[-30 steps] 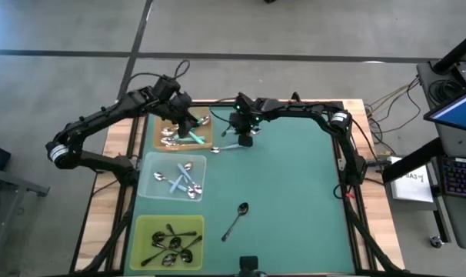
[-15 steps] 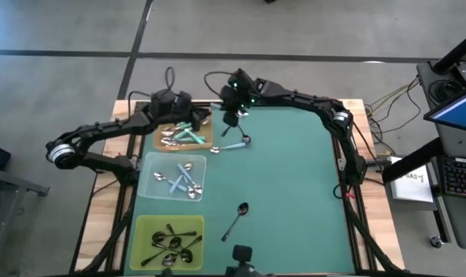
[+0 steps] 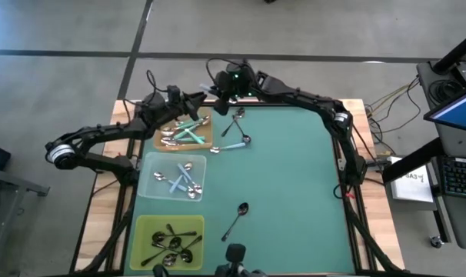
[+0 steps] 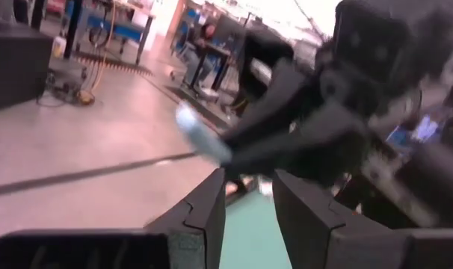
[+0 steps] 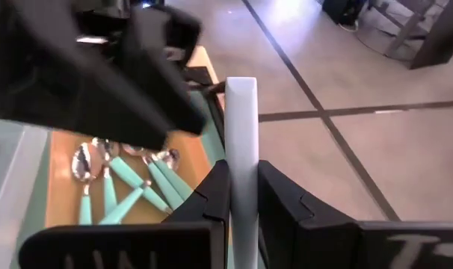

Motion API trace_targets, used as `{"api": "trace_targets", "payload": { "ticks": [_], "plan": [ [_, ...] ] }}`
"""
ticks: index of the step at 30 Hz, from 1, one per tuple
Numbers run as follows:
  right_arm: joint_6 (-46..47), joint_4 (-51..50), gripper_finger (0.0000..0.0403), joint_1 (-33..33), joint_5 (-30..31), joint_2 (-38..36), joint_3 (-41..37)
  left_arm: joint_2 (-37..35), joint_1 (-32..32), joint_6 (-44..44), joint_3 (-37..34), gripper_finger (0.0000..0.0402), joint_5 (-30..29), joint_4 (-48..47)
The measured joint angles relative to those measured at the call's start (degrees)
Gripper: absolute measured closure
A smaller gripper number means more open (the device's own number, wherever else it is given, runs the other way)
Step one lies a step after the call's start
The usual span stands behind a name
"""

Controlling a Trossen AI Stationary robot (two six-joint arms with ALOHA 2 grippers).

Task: Sort silverware by color (type)
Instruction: Put the blue spoon into the transparent bin

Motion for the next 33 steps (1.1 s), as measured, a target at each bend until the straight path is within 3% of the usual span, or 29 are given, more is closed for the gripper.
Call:
{"api": "trace_targets", "payload": {
  "ticks": [10, 18, 33],
  "plan": [
    [-1.4, 2.7, 0.0370, 1.6, 0.9, 0.0, 0.0, -0.2, 0.0, 1.2, 1.8, 0.0307, -2.3, 0.7],
    [-5.2, 2.8, 0.0370, 2.1, 8.1, 0.0, 0.5, -0.6, 0.2, -0.4, 1.5, 0.0307, -2.4, 0.6],
    [-6.6, 4.7, 0.0370, 3.3, 8.5, -0.4, 0.7, -0.6, 0.3, 1.4, 1.8, 0.0307, -4.2, 2.3]
  ]
}}
